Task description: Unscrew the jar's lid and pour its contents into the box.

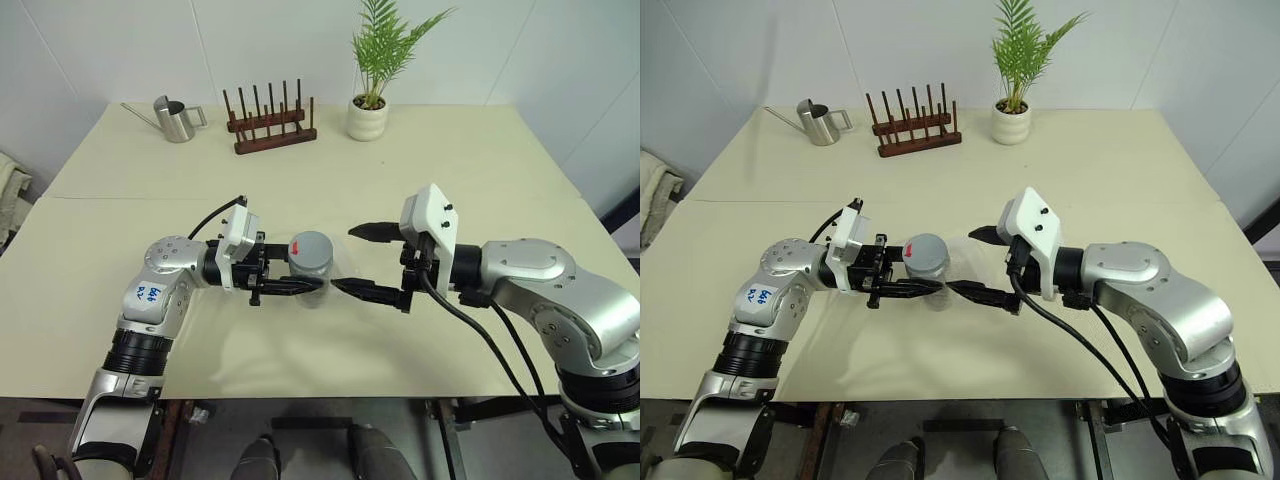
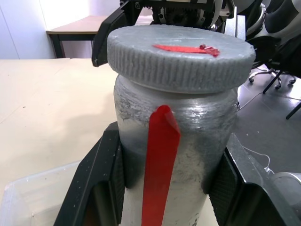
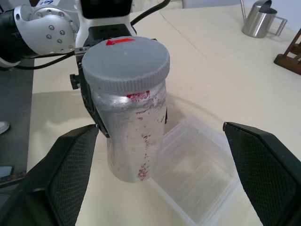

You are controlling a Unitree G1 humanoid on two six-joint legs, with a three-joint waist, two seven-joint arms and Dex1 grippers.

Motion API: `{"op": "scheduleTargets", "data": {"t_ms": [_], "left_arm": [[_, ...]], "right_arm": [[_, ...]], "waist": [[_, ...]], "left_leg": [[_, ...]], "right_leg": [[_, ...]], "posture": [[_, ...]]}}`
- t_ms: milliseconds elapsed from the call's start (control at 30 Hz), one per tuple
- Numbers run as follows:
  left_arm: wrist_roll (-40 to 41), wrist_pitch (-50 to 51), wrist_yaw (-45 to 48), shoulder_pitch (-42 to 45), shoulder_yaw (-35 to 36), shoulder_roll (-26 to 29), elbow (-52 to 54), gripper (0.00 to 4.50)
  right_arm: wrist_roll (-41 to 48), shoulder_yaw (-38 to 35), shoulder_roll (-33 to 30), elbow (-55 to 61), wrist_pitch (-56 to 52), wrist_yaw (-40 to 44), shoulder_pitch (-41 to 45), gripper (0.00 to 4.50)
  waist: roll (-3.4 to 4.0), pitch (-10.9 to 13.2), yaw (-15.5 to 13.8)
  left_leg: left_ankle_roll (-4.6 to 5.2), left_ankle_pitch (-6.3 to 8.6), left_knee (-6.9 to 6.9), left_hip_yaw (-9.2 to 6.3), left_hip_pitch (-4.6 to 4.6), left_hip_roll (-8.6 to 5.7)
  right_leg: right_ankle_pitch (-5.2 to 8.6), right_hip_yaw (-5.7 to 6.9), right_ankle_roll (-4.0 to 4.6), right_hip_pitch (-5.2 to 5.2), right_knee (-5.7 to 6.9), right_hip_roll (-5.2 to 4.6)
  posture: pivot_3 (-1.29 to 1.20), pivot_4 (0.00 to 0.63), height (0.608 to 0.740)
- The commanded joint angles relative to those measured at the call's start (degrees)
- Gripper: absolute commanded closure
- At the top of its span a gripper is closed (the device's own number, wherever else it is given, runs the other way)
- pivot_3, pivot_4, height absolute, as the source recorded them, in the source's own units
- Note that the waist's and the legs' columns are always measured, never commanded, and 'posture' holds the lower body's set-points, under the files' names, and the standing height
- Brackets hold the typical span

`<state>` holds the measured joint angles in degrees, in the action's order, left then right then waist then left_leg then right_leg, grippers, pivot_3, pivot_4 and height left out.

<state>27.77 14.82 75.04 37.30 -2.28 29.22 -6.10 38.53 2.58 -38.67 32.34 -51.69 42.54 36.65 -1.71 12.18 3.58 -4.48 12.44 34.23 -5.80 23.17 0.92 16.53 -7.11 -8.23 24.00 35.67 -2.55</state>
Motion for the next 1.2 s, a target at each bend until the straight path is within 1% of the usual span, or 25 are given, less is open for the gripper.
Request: {"op": "scheduleTargets", "data": {"t_ms": [33,167,267,533,700,800,967,1200], "left_arm": [[0.4,-0.8,0.3,0.7,0.3,-0.1,0.6,2.62],[0.5,-0.4,0.5,0.8,0.1,-0.2,0.6,2.62],[0.6,0.2,0.7,0.9,-0.1,-0.1,0.7,2.62],[0.5,1.7,0.8,1.7,-0.7,0.0,0.8,2.62],[0.6,2.4,0.6,1.9,-0.8,0.1,1.1,2.62],[0.6,2.6,0.6,1.8,-0.8,0.2,1.3,2.62],[0.5,2.4,0.5,1.9,-0.7,0.1,1.2,2.62],[0.4,1.8,0.4,1.7,-0.6,0.0,1.3,2.62]], "right_arm": [[2.6,-3.1,-0.5,2.5,-0.2,-0.2,1.2,0.03],[5.9,-4.0,1.8,2.3,-1.2,-2.2,3.7,0.03],[7.2,-3.3,4.1,1.5,-1.1,-3.5,5.2,0.03],[3.3,3.1,10.8,-3.2,2.6,-4.4,7.8,0.03],[0.4,6.1,13.5,-5.4,4.7,-4.4,7.8,0.03],[-1.2,7.4,14.2,-6.3,5.7,-4.0,7.5,0.03],[-2.6,7.5,15.0,-7.4,6.5,-4.0,7.4,0.03],[-3.6,6.2,13.3,-7.1,6.3,-3.5,6.7,0.03]], "waist": [[0.0,0.0,-0.3],[0.0,0.0,-0.4],[0.0,0.0,-0.4],[0.0,0.0,-0.3],[0.01,0.0,-0.4],[0.01,0.0,-0.4],[0.01,0.0,-0.4],[0.01,0.0,-0.4]], "left_leg": [[0.0,0.0,0.0,0.0,0.0,0.0],[0.0,0.0,0.0,0.0,0.0,0.0],[0.0,0.0,0.0,-0.01,0.0,0.01],[0.0,0.0,0.0,0.0,0.01,0.01],[0.0,0.0,0.0,-0.01,0.0,0.01],[0.0,0.0,0.0,-0.01,0.01,0.0],[0.0,0.0,0.0,-0.02,0.0,0.01],[0.0,0.0,0.0,-0.01,0.0,0.01]], "right_leg": [[0.0,0.0,0.0,0.0,0.0,0.0],[0.0,0.0,0.0,0.0,-0.01,0.0],[0.0,0.01,0.0,0.0,0.0,0.01],[0.0,0.01,0.0,0.0,-0.01,0.0],[0.0,0.03,0.0,0.0,0.01,0.0],[0.0,0.03,0.0,0.0,0.0,0.0],[0.0,0.03,0.0,0.0,0.01,0.0],[0.0,0.03,0.0,0.0,0.01,0.0]], "posture": [[0.0,0.15,0.74],[0.0,0.15,0.74],[0.0,0.15,0.74],[0.0,0.15,0.74],[0.0,0.15,0.74],[0.0,0.15,0.74],[0.0,0.15,0.74],[0.0,0.15,0.74]]}}
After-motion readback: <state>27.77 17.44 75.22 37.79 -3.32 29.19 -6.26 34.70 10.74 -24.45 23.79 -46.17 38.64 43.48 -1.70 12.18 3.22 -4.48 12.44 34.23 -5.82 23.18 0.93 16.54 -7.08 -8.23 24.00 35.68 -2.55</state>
